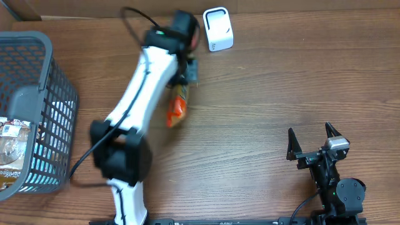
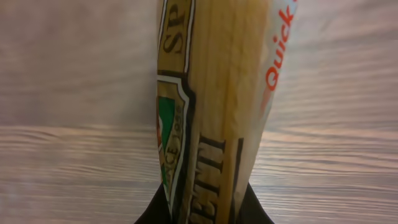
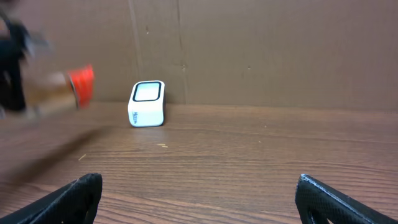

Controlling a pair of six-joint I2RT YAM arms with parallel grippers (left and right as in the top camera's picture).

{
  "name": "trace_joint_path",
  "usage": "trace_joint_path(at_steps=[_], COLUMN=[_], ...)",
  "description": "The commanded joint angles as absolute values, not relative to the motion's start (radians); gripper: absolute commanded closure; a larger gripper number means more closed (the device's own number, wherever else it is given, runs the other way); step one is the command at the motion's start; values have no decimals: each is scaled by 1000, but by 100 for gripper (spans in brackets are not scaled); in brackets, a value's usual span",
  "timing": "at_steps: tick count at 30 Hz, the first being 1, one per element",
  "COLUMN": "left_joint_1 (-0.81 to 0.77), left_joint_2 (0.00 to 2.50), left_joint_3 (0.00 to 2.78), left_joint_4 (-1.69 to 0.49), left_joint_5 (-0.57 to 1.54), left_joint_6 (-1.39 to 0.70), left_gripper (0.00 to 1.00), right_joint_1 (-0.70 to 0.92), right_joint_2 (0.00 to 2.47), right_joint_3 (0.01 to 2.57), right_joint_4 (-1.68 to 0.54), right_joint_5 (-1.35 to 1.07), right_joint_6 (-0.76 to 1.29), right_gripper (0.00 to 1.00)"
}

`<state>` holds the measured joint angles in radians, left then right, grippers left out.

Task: Scan the item barcode
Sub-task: 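Carry the sausage packs to the table center and release them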

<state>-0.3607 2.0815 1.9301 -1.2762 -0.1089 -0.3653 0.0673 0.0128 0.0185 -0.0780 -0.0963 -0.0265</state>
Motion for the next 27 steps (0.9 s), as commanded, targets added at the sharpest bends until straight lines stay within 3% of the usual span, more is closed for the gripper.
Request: trace_joint_path(at_steps=[1, 13, 27], left_joint_1=[-411, -545, -582], left_joint_2=[2099, 2172, 2172], left_joint_3=[1959, 1959, 1925], left_joint_4=[-1277, -1312, -1382], left_joint_5=[-162, -211, -168], left_joint_6=[-420, -422, -423], left_gripper=[96, 94, 93], right_joint_1=[73, 73, 73], right_joint_2=[3, 3, 3], right_joint_3=[8, 8, 8], right_joint_4=[-73, -73, -73], right_joint_5=[-87, -87, -87], right_joint_6=[-31, -31, -31], right_gripper=[0, 0, 0])
